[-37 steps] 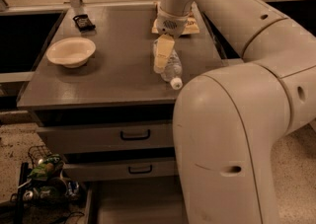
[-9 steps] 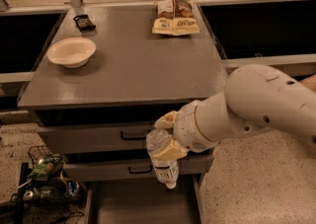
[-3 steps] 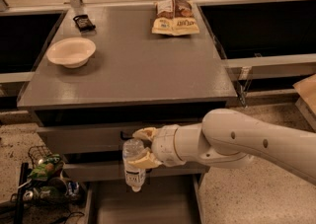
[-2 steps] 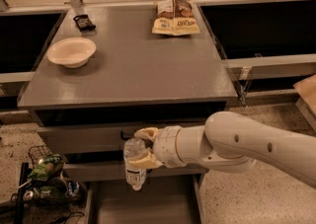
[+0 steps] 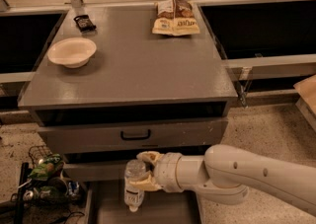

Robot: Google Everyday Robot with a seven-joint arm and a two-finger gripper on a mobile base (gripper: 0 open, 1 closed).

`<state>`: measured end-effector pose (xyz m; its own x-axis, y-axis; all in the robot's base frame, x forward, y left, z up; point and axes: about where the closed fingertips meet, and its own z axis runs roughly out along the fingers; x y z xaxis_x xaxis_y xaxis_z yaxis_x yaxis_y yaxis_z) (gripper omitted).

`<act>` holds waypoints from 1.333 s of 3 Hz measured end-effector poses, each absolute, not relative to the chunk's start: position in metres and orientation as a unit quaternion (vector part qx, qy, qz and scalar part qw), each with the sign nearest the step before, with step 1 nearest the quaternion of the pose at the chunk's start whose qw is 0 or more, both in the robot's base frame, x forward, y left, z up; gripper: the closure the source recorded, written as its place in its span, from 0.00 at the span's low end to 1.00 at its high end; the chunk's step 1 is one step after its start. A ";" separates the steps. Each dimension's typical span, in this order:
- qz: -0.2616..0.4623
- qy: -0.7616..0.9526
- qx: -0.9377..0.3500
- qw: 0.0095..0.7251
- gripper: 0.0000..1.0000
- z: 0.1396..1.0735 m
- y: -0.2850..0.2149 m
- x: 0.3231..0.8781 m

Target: Place blue plastic bottle into bottom drawer

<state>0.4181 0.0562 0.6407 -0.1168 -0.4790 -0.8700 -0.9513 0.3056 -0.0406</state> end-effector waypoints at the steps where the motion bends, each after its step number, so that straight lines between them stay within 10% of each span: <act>1: 0.302 0.699 -0.508 0.402 1.00 0.614 0.062 0.409; 4: 0.271 0.695 -0.488 0.452 1.00 0.565 0.054 0.378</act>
Offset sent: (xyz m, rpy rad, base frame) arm -0.0077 0.0048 -0.0230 0.0106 0.0451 0.0037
